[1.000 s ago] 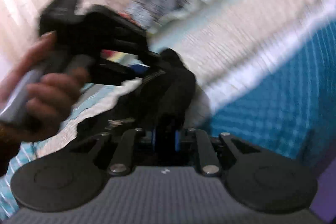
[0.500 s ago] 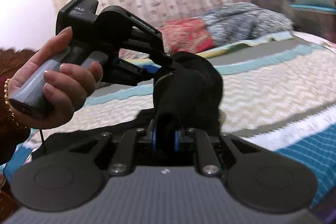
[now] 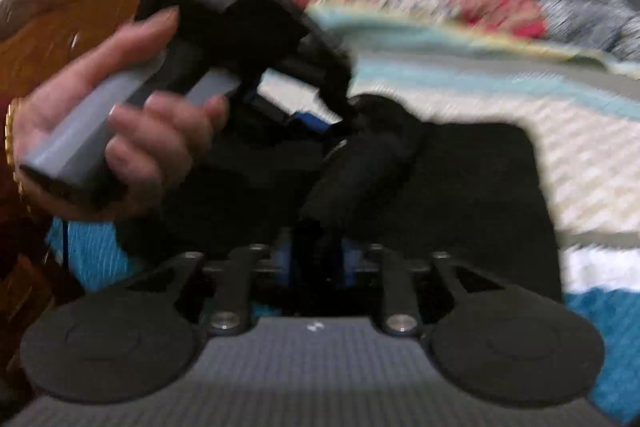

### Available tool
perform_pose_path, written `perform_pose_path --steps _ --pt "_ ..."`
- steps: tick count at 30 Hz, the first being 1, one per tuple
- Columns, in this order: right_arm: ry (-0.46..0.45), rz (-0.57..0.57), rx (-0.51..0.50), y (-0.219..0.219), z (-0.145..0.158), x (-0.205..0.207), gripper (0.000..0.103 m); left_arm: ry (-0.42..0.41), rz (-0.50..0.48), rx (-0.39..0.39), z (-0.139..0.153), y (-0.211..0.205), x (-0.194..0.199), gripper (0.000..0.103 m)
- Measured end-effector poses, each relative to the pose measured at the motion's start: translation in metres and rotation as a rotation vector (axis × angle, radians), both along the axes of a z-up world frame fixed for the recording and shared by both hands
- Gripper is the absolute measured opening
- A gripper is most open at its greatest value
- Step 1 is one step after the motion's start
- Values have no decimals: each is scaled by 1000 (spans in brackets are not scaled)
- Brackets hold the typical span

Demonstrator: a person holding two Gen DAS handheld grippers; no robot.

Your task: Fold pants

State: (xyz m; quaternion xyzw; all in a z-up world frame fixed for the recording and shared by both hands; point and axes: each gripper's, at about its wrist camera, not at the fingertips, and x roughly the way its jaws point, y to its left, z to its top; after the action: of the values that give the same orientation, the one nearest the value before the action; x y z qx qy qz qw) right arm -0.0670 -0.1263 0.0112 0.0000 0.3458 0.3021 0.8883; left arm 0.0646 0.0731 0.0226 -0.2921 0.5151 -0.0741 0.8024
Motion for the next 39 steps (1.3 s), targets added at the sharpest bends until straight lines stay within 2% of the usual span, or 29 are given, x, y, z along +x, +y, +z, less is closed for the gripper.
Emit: perform_pose_path --steps 1,3,6,8,10,12,15,17,21,23,24,25,28,30,31,33,35,36,37,39 --pt "-1 4 5 0 1 -4 53 6 10 4 -4 6 -1 30" --pt "-53 22 12 -3 11 -17 56 -4 24 -37 -5 18 -7 37" --pt "-159 29 32 -11 29 -32 56 -57 29 -99 6 36 -22 38" --pt "-179 26 45 -12 35 -31 55 -106 27 -147 16 50 -37 38" --pt "-163 15 49 -10 34 -24 52 -157 32 -180 26 66 -56 40" --pt "-116 3 41 -3 27 -12 39 -195 43 -191 33 82 -75 41" --pt "-27 -13 21 14 5 -1 38 -235 73 -188 42 108 -105 41" --pt "67 -26 -34 26 -14 4 39 -260 108 -183 47 125 -126 41" --pt "50 -40 -27 26 -2 3 39 -311 244 -115 52 163 -173 60" --pt "-36 -48 -6 23 13 -13 40 -302 315 -86 46 178 -188 75" --pt "-74 -45 -2 24 18 -21 43 -283 353 -85 40 185 -193 92" --pt "-96 -34 6 25 22 -26 43 -265 382 -98 32 192 -195 97" --pt "-136 28 19 37 27 -35 43 -195 429 -217 2 200 -188 98" --pt "-138 82 -7 50 23 -33 42 -162 441 -283 -15 199 -176 98" --pt "-127 103 -21 57 21 -31 40 -155 435 -296 -20 197 -169 99" --pt "-84 130 -31 71 16 -26 27 -152 416 -297 -28 188 -152 103" --pt "7 130 -74 86 2 -9 26 -150 412 -266 -35 180 -137 100" --pt "99 138 -95 93 -12 3 26 -152 408 -244 -39 176 -132 83" --pt "154 116 -73 92 -22 12 26 -145 400 -225 -42 174 -126 54" --pt "222 75 -3 87 -27 28 23 -111 405 -191 -45 176 -122 39"
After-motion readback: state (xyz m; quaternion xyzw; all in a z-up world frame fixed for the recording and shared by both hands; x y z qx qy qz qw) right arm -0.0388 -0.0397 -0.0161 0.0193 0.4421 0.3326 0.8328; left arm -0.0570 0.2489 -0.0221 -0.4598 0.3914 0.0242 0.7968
